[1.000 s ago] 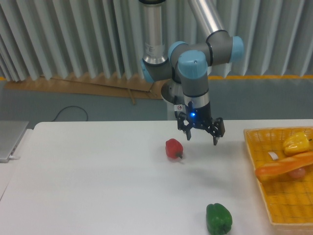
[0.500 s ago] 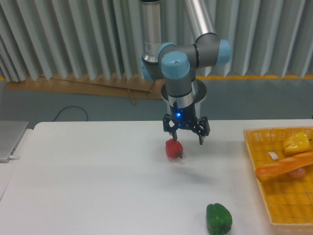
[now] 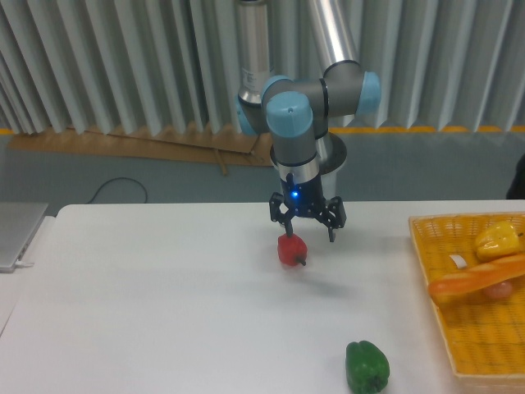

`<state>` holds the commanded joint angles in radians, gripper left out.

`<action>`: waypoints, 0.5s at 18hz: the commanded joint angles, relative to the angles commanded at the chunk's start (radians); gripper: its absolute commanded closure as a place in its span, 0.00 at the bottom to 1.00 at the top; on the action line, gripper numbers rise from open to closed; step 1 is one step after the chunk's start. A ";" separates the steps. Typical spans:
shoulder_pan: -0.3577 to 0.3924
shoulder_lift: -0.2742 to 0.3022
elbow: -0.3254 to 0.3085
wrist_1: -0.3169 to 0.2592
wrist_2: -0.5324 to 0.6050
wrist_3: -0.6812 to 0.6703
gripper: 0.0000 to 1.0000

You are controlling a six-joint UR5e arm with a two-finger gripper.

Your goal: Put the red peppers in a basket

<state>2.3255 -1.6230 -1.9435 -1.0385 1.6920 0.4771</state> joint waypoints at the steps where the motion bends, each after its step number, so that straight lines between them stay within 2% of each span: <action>1: 0.000 -0.003 -0.003 0.005 0.002 -0.002 0.00; 9: -0.008 -0.035 -0.002 0.008 0.043 -0.015 0.00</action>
<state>2.3179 -1.6582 -1.9451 -1.0308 1.7349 0.4617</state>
